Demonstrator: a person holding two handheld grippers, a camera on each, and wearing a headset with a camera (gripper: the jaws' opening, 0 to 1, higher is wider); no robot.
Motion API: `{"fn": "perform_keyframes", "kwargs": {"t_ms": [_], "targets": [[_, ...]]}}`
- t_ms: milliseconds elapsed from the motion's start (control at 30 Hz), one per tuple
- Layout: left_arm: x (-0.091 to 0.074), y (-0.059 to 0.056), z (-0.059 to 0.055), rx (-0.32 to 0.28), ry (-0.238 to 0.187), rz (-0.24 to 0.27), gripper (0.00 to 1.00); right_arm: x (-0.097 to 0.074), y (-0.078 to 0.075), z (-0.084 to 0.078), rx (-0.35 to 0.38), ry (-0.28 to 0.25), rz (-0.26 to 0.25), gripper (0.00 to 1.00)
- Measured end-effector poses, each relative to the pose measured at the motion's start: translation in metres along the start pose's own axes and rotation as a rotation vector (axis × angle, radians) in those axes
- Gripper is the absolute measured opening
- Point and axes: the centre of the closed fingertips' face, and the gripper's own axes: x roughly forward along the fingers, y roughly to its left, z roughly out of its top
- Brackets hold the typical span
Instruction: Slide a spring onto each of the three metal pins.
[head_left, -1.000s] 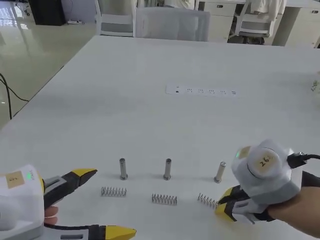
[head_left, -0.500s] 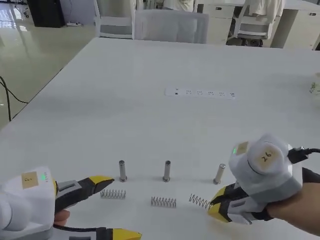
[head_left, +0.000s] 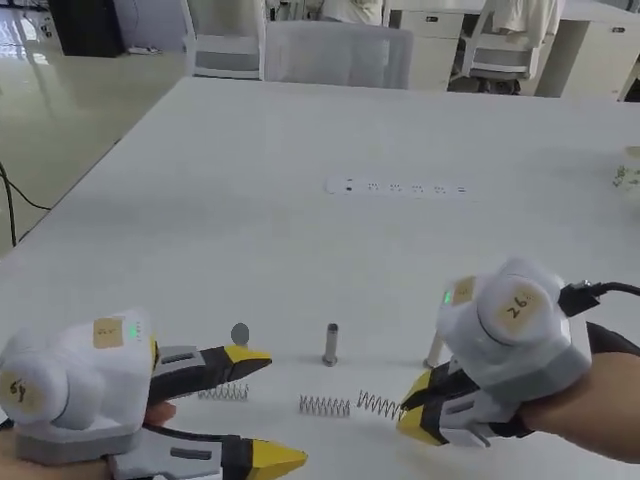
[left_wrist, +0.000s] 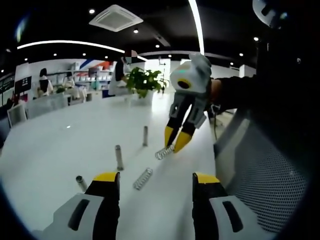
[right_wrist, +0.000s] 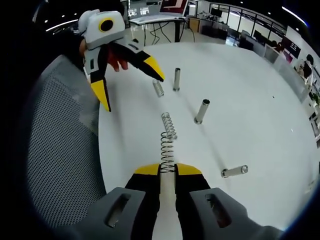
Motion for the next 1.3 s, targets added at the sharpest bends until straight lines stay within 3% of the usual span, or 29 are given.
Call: {"fn": "perform_keyframes", "kwargs": {"t_ms": [633,1300], "targets": [[0.025,-0.01,0.003,0.071,0.034,-0.109,0.39,0.0,0.011,0.018,-0.079,-0.005,0.037,0.07],[0.034,-0.025,-0.004,0.13,0.057,-0.181,0.2,0.005,0.028,0.026,-0.173,0.019,0.104,0.07]]}}
